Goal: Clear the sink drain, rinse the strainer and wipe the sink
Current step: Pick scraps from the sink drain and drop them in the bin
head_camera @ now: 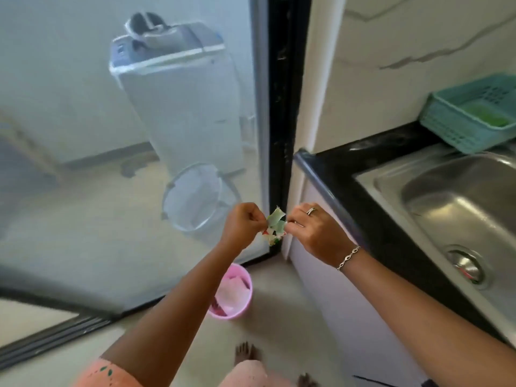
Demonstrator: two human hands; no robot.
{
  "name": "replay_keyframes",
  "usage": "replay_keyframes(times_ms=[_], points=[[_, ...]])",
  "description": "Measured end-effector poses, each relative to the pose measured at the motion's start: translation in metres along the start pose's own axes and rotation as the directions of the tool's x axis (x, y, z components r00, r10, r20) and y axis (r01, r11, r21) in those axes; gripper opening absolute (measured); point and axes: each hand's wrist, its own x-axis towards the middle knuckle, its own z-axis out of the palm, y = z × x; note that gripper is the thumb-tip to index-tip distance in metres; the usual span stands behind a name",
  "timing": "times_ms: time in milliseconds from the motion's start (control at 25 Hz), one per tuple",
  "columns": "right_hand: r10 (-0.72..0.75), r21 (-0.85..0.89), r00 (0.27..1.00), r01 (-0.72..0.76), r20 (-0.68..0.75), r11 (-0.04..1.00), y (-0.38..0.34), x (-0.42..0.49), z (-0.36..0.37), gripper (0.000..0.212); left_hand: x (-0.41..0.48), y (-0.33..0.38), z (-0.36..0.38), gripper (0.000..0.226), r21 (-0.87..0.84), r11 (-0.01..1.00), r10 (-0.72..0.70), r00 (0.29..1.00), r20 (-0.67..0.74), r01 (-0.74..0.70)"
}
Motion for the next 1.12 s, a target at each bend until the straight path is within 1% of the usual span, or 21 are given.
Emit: replay_keyframes(times_ms=[160, 280, 400, 560, 680, 720, 840, 1000, 1120], points=[[-0.064, 0.136, 0.992, 0.049, 0.109, 0.989, -0.043, 0.022, 0.057, 0.022, -0.004, -0.063, -0.034, 0.036, 0.061, 0.990, -0.121, 0.991, -0.055, 0.124], [-0.073, 0.231, 0.977, 0.026, 0.198, 0.973, -0.069, 0.031, 0.096, 0.023, 0.003, -0.110, -0.047, 0.037, 0.138, 0.970, -0.194, 0.980, -0.046, 0.199], [-0.084, 0.276, 0.954, 0.001, 0.289, 0.961, -0.088, 0.031, 0.130, 0.014, 0.013, -0.149, -0.046, 0.038, 0.181, 0.954, -0.242, 0.970, -0.004, 0.239], [-0.078, 0.325, 0.920, -0.055, 0.383, 0.944, -0.106, 0.017, 0.188, 0.008, 0.037, -0.210, -0.030, 0.038, 0.278, 0.933, -0.255, 0.965, 0.065, 0.228], [-0.083, 0.330, 0.887, -0.082, 0.455, 0.940, -0.114, -0.002, 0.236, 0.007, 0.058, -0.254, -0.010, 0.013, 0.350, 0.913, -0.255, 0.962, 0.095, 0.208], [-0.091, 0.331, 0.871, -0.084, 0.482, 0.940, -0.117, -0.010, 0.256, 0.011, 0.065, -0.272, -0.002, 0.011, 0.372, 0.905, -0.257, 0.962, 0.095, 0.205], [-0.140, 0.320, 0.827, -0.049, 0.544, 0.946, -0.127, -0.040, 0.319, 0.019, 0.090, -0.337, 0.027, 0.013, 0.426, 0.885, -0.249, 0.964, 0.095, 0.186], [-0.192, 0.349, 0.797, -0.025, 0.572, 0.937, -0.145, -0.089, 0.405, 0.024, 0.118, -0.428, 0.075, 0.014, 0.499, 0.847, -0.277, 0.954, 0.115, 0.186], [-0.265, 0.346, 0.738, 0.046, 0.620, 0.937, -0.162, -0.133, 0.470, 0.023, 0.135, -0.493, 0.109, 0.015, 0.566, 0.804, -0.315, 0.938, 0.144, 0.183]])
